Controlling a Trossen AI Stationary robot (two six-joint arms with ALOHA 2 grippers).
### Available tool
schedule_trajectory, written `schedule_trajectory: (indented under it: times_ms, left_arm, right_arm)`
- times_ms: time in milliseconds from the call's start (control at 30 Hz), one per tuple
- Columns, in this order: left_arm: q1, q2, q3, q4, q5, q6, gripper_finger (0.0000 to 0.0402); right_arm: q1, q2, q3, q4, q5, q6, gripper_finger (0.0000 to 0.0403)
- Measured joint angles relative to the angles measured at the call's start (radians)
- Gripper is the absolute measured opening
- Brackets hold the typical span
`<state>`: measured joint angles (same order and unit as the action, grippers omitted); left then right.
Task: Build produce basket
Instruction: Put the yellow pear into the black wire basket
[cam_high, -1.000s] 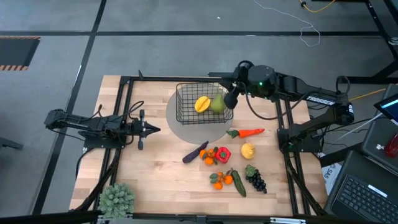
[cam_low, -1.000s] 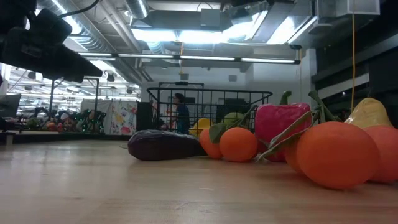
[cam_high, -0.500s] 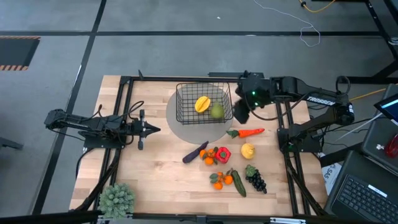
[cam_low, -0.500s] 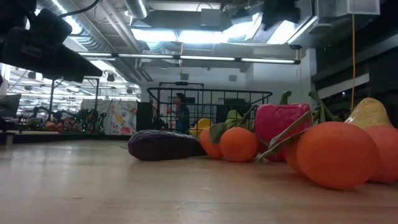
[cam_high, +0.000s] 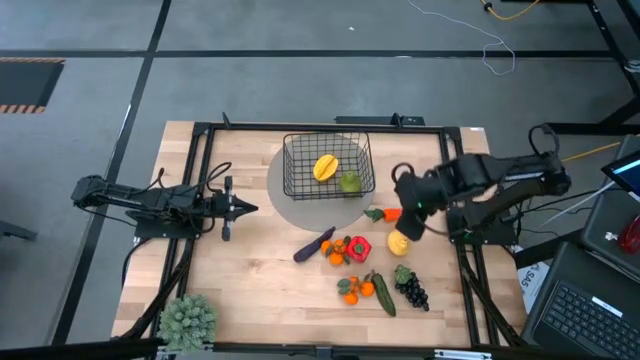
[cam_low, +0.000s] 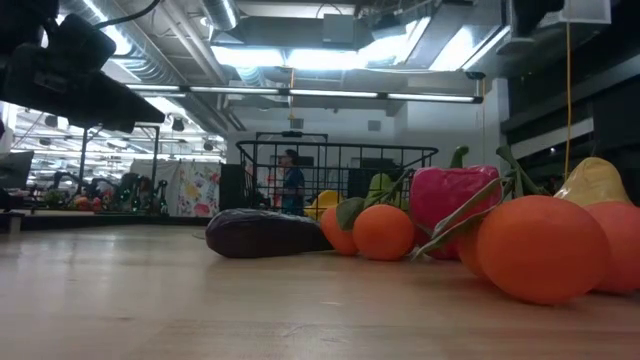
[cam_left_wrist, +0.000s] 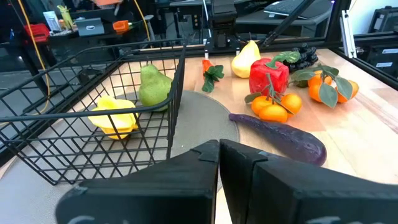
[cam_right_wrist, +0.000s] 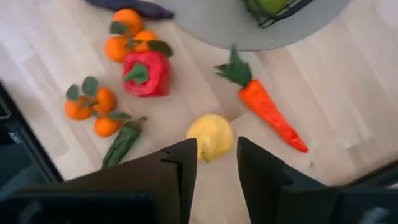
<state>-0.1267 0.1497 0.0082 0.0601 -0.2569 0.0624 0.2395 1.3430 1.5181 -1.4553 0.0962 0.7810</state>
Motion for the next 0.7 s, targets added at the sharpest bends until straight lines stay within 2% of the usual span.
schedule_trajectory:
  times_ms: [133,367,500,700]
  left_arm:
    - [0.000,0.000,0.000,0.000,0.000,0.000,0.0004]
    - [0.000,0.000,0.000,0.000,0.000,0.000,0.0004]
    - [0.000,0.000,0.000,0.000,0.000,0.000,0.0004]
    - [0.000,0.000,0.000,0.000,0.000,0.000,0.0004]
  right_arm:
    - [0.111,0.000,0.000,0.004,0.047,0.058,0.0103]
    - [0.264,0.000,0.000,0.007,0.202,0.252,0.0103]
    - [0.323,0.001,0.000,0.007,0.210,0.335,0.0103]
    - [0.384,0.016,-0.001,0.007,0.224,0.341,0.0103]
